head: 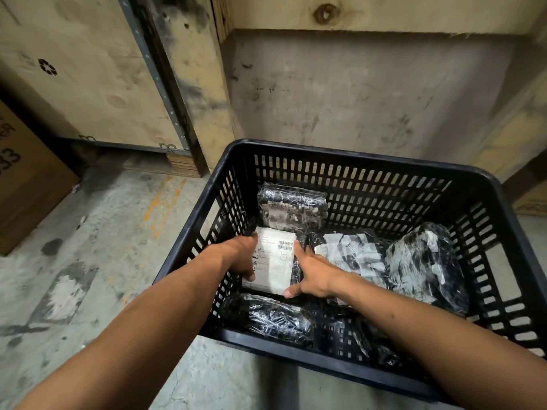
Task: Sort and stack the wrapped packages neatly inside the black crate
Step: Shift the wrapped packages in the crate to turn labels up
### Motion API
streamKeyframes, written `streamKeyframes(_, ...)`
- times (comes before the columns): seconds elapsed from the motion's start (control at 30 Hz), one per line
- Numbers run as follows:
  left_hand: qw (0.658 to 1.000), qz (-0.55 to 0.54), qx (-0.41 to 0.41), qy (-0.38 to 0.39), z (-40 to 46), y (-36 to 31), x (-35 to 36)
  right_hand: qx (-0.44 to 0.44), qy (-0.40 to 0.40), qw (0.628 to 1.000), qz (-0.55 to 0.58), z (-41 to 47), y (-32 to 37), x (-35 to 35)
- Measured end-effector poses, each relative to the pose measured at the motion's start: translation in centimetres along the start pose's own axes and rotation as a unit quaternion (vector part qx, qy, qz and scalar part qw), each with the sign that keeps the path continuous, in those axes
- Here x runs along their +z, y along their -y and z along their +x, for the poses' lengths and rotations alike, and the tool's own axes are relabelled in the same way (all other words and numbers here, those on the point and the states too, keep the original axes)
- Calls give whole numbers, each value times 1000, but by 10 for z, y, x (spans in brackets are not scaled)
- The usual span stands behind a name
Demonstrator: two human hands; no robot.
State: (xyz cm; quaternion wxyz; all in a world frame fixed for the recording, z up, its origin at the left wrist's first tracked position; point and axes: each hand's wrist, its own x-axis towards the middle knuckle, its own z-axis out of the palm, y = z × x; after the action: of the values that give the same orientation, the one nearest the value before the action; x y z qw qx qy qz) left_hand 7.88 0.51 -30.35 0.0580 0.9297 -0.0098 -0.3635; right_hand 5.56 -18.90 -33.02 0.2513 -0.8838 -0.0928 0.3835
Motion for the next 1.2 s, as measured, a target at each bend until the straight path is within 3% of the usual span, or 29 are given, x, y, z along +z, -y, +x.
streamKeyframes(0.1, 991, -104, -34, -70, -6, -4, -17, 13, -11, 999, 30, -11, 6, -22)
streamKeyframes(0.17, 964, -226, -40, -133, -10, -6, -34, 51, -37, 991, 120, -17, 7, -41)
streamKeyframes(0.27, 919, -344, -27, -193, -18, -13, -57, 101, -145, 944, 279, -27, 7, -66)
streamKeyframes(0.37, 932, -287, -6, -220, -19, -23, -67, 73, -246, 934, 249, -30, 10, -78)
streamKeyframes(0.47, 935, -271, -10, -228, -16, -32, -63, 30, -280, 938, 204, -24, 19, -69)
streamKeyframes(0.57, 928, -276, -21, -248, -13, -36, -53, -6, -312, 915, 257, -17, 22, -57)
streamKeyframes(0.7, 900, -322, -28, -293, -16, -29, -43, -30, -357, 898, 257, -21, 16, -46)
streamKeyframes(0.8, 861, -395, -29, -319, -21, -28, -39, -11, -410, 876, 252, -24, 23, -51)
streamKeyframes(0.9, 830, -447, -60, -327, -23, -32, -40, 52, -409, 851, 326, -20, 28, -53)
streamKeyframes(1.0, 838, -455, -95, -288, -25, -36, -38, 121, -356, 843, 384, -12, 23, -53)
streamKeyframes(1.2, 832, -512, -84, -196, -35, -33, -41, 121, -264, 809, 511, -19, 11, -52)
